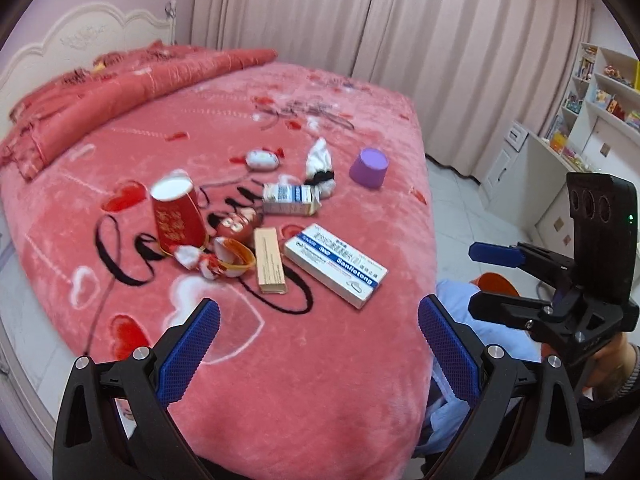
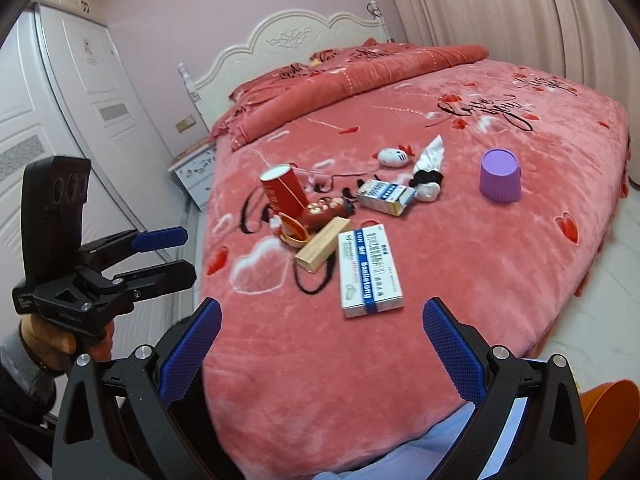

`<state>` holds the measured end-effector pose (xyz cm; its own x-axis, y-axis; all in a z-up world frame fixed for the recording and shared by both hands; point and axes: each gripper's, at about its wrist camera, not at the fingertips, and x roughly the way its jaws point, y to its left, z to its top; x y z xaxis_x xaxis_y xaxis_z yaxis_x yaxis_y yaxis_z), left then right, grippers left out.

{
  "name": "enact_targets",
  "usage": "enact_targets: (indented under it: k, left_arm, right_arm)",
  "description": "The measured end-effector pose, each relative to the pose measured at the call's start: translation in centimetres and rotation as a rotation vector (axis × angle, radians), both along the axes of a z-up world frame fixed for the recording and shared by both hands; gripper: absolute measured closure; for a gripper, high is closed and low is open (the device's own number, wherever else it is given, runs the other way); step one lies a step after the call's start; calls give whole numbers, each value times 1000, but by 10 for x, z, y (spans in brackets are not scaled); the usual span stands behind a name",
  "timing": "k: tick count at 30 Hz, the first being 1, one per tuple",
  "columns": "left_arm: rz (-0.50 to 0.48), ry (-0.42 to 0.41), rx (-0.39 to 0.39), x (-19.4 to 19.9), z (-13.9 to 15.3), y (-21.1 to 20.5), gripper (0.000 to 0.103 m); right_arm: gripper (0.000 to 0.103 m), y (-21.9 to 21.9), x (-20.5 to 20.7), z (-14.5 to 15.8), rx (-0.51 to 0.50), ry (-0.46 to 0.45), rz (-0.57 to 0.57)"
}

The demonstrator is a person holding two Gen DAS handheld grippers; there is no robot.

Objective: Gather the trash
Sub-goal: 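Grasp the wooden stick box with the left gripper while the right approaches the Sanlietong box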

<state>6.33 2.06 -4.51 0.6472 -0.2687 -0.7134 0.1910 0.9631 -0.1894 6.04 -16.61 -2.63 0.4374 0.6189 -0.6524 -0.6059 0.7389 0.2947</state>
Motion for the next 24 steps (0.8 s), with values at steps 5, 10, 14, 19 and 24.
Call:
enact_targets:
  k: [5, 10, 14, 19, 24]
  left_arm:
    - [-19, 56, -28, 20, -22, 4, 6]
    - [-58, 76, -10, 35, -36, 5, 6]
    - [-95, 93, 13, 47, -45, 6, 6]
    - [-103, 111, 21, 63, -57, 12, 6]
    - [-102, 145, 32, 78, -71, 11, 25]
  right_arm:
    - [5, 5, 13, -12, -13, 13, 9]
    - [4, 11, 25, -20, -30, 4, 31]
    - [6, 17, 37, -26, -58, -9, 50]
    - [19, 18, 47, -34, -67, 11, 52]
    - [19, 21, 48, -38, -66, 21, 53]
